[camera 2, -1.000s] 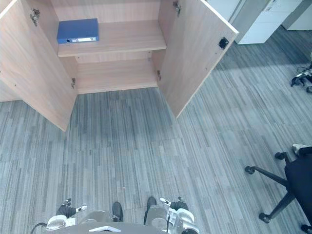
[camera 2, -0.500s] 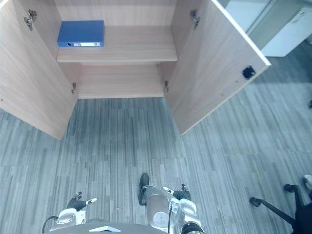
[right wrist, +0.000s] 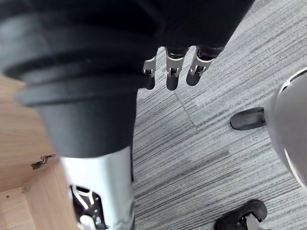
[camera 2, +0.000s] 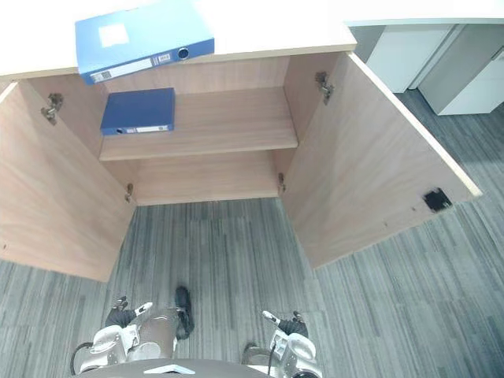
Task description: Walk over to the cabinet, pick up the folder, carry it to the office cabinet, place the folder inside the office cabinet, then close the office cabinet door
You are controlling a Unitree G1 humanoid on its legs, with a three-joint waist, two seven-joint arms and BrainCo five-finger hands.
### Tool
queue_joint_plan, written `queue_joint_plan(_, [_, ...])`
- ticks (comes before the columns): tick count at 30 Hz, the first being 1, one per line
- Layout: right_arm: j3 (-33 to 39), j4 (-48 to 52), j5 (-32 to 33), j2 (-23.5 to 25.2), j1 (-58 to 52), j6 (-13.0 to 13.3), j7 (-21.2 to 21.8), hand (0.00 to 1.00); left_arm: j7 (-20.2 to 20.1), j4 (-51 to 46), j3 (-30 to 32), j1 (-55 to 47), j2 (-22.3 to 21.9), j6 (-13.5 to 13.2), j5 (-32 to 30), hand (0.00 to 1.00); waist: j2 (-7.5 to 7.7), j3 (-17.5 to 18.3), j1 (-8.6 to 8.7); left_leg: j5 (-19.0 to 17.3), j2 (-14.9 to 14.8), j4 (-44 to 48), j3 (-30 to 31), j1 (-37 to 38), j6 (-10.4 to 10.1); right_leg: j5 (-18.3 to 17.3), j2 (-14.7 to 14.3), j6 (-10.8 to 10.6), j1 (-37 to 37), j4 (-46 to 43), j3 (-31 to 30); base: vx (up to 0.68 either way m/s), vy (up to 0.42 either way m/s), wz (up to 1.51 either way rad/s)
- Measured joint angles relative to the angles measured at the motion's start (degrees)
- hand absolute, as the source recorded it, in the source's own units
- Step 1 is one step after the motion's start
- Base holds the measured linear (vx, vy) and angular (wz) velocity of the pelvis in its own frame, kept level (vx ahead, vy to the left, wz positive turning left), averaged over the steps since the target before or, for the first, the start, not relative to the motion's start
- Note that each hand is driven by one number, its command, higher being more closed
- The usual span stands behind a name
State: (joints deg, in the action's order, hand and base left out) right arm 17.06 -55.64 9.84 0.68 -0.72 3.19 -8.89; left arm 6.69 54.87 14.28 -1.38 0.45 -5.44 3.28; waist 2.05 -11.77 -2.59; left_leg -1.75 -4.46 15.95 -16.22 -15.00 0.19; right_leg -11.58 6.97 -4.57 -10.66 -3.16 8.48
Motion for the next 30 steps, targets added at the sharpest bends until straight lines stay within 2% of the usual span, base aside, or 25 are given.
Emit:
queue_joint_plan(1, [0.14,-0.21,-0.12,1.02,-0.18,0.05,0.08,0.0,-0.03,0.31,-1.0,-0.03,0.96,0.01,0.02,0.0,1.4,0.71,0.16,-1.92,0.61,1.39,-1.22,0.22,1.01,-0.02,1.51,-0.06,1.38,-3.29,-0.73,0.54,0.299,-0.34])
queue_joint_plan(3, [0.2,-0.32,-0.21,0.97,-0.1,0.07,0.14,0.0,-0.26,0.72,-1.0,0.04,1.16,0.11,0.23,0.0,1.54,0.7,-0.31,-4.22,0.61,2.5,-2.42,2.61,1.56,-0.24,2.25,-0.4,5.27,-14.36,-2.98,0.44,0.254,-0.3])
queue_joint_plan(4, [0.06,-0.04,-0.26,0.78,-0.09,0.1,0.14,0.0,-0.65,1.11,-1.62,-0.15,1.47,0.47,0.23,0.0,1.57,0.66,0.34,-5.95,1.16,1.69,-2.7,6.06,2.17,0.74,3.64,-2.78,9.9,-27.09,-3.79,0.43,0.23,-0.08])
queue_joint_plan(5, [-0.14,0.44,-0.77,0.71,-0.03,0.15,0.15,0.0,-0.79,1.49,-2.79,-0.22,1.74,0.6,0.25,0.0,1.33,0.51,0.93,-7.4,1.32,1.31,-2.67,9.01,2.63,0.6,4.07,-3.68,14.06,-38.64,-4.88,0.43,0.205,-0.01])
queue_joint_plan(7, [-0.86,0.81,-1.27,0.72,0.36,0.34,0.17,0.0,-0.85,2.1,-3.24,-0.26,1.89,0.6,0.25,0.0,0.93,0.25,1.18,-8.56,1.42,-0.01,-2.71,13.03,2.67,-0.53,4.25,-2.82,18.9,-48.42,-3.92,0.39,0.108,0.04])
queue_joint_plan(8, [-1.26,0.9,-1.28,0.79,0.8,0.35,0.2,0.0,-0.85,2.11,-3.22,-0.39,1.86,0.61,0.25,0.0,1.08,0.35,1.44,-9.06,1.53,-1.72,-2.71,15.91,2.47,-1.61,4.55,-1.69,22.11,-51.37,-1.94,0.42,0.063,0.07])
queue_joint_plan(9, [-1.28,1.06,-1.3,0.89,1.31,0.37,0.21,0.0,-0.85,2.1,-3.18,-0.35,1.63,0.59,0.25,0.0,1.05,0.3,1.55,-9.26,1.55,-3.8,-2.7,18.64,2.21,-2.92,4.65,-0.39,24.77,-50.74,0.34,0.35,0.023,0.09])
queue_joint_plan(10, [-1.27,1.02,-1.3,0.88,1.57,0.36,0.22,0.0,-0.85,2.15,-3.16,-0.37,1.53,0.6,0.25,0.0,1.0,0.27,1.62,-9.25,1.54,-4.7,-2.7,19.97,2.19,-3.66,4.58,-0.06,25.76,-49.23,1.39,0.35,-0.022,0.13])
queue_joint_plan(11, [-1.28,1.1,-1.3,0.86,1.83,0.38,0.25,0.0,-0.84,2.15,-3.13,-0.45,1.29,0.59,0.24,0.0,0.9,0.24,1.82,-9.31,1.38,-5.93,-2.69,21.96,2.07,-4.25,4.13,0.34,27.33,-44.58,3.12,0.35,-0.078,0.2])
queue_joint_plan(13, [-1.27,1.38,-1.3,0.63,2.1,0.4,0.28,0.0,-0.84,2.16,-3.12,-0.37,0.67,0.55,0.19,0.0,0.22,0.29,2.35,-10.19,0.48,-7.53,-2.17,24.05,0.57,-2.92,1.65,1.45,28.99,-33.15,3.89,0.34,-0.125,0.26])
queue_joint_plan(14, [-1.25,1.21,-1.27,0.63,2.08,0.38,0.31,0.0,-0.87,2.48,-3.16,-0.37,0.59,0.53,0.09,0.0,0.27,0.32,2.61,-10.53,0.42,-8.27,-1.31,25.0,-0.57,0.96,-0.35,1.99,28.56,-22.98,2.22,0.42,-0.204,0.41])
queue_joint_plan(15, [-1.15,0.79,-1.22,0.57,1.51,0.4,0.39,0.0,-0.9,2.52,-3.11,-0.33,0.67,0.45,-0.04,0.0,1.1,0.63,2.82,-11.26,1.38,-8.84,0.07,26.13,-2.15,10.41,-1.25,3.2,27.92,-15.27,-0.59,0.44,-0.228,0.47])
queue_joint_plan(16, [-1.02,0.62,-1.22,-0.03,1.53,0.35,0.69,0.0,-0.88,3.01,-2.87,0.01,0.16,0.46,-0.03,0.0,0.55,0.7,3.0,-12.02,0.93,-9.22,0.93,26.88,-3.29,11.53,-1.66,3.61,27.49,-16.26,-0.89,0.44,-0.207,0.37])
queue_joint_plan(17, [-0.98,0.43,-1.23,-1.72,1.34,0.3,0.8,0.0,-0.9,3.2,-2.32,-0.06,-1.84,0.38,-0.05,0.0,-2.32,1.23,2.48,-11.69,-1.2,-8.88,0.74,27.05,-4.03,10.05,-2.73,4.12,26.99,-17.19,0.26,0.37,-0.182,0.28])
queue_joint_plan(18, [-0.54,0.56,-1.19,-2.32,0.96,0.32,0.84,0.0,-0.89,3.03,-1.31,-0.01,-3.16,0.17,-0.11,0.0,-3.67,1.28,2.66,-11.19,-2.19,-7.55,0.84,26.96,-4.27,8.14,-2.96,4.58,26.15,-17.7,1.61,0.34,-0.176,0.31])
queue_joint_plan(19, [-0.21,0.57,-1.18,-2.39,0.87,0.32,0.8,0.0,-0.88,3.04,-0.78,0.22,-3.57,0.15,-0.11,0.0,-4.04,1.18,3.04,-11.16,-2.69,-5.5,1.24,26.65,-4.33,7.36,-3.02,4.85,25.37,-17.74,2.41,0.33,-0.223,0.61])
queue_joint_plan(20, [0.14,0.58,-1.11,-2.38,0.69,0.32,0.77,0.0,-0.88,3.07,-0.39,0.98,-3.93,0.19,-0.1,0.0,-4.06,0.65,3.48,-11.13,-4.5,2.09,2.32,23.81,-4.4,6.29,-3.01,5.45,22.43,-16.87,4.23,0.24,-0.194,0.61])
queue_joint_plan(22, [-0.04,0.57,-0.61,-2.23,-0.29,0.13,0.76,0.0,-0.87,1.97,-0.39,1.38,-4.45,0.02,-0.09,0.0,-3.54,0.6,2.49,-11.49,-8.06,14.03,1.22,19.56,-5.14,5.42,-3.46,6.23,17.79,-14.13,6.29,0.23,-0.212,0.5])
queue_joint_plan(23, [-0.04,0.61,-0.23,-2.15,-0.78,0.18,0.76,0.0,-0.86,1.84,-0.4,1.46,-4.92,-0.3,-0.09,0.0,-3.36,0.67,2.19,-11.66,-9.18,16.04,-0.2,18.6,-5.0,5.2,-3.71,6.32,16.07,-13.09,6.97,0.17,-0.142,0.3])
queue_joint_plan(24, [-0.02,0.6,0.03,-2.09,-0.97,0.17,0.76,0.0,-0.96,1.96,-0.93,1.52,-4.86,-0.32,-0.08,0.0,-2.86,0.9,2.06,-11.96,-9.58,15.57,-1.58,17.6,-4.53,5.05,-3.82,6.3,15.08,-12.13,7.32,0.14,-0.057,0.16])
queue_joint_plan(28, [0.12,0.73,0.51,-1.99,-1.16,0.18,0.72,0.0,-0.87,1.96,-0.8,1.49,-4.86,-0.2,-0.17,0.0,-3.16,1.78,1.67,-10.97,-8.92,3.55,-2.67,15.02,-4.47,5.28,-3.69,5.19,13.5,-10.23,6.85,0.12,0.038,-0.03])
queue_joint_plan(29, [0.35,0.81,1.14,-2.02,-1.3,0.29,0.71,0.0,-0.89,2.06,-0.8,1.49,-4.9,-0.19,-0.21,0.0,-3.64,2.08,1.54,-6.16,-8.14,-1.73,-2.41,15.1,-4.56,5.25,-3.64,4.34,13.63,-10.32,6.43,0.1,0.17,-0.2])
queue_joint_plan(30, [1.08,0.72,1.24,-1.43,-1.47,0.29,0.69,0.0,-0.86,2.05,-0.7,1.66,-4.91,-0.21,-0.43,0.0,-2.98,2.58,1.22,-5.11,-6.97,-3.07,-2.58,15.8,-4.4,5.5,-3.12,3.35,13.68,-10.12,5.32,0.08,0.146,-0.17])
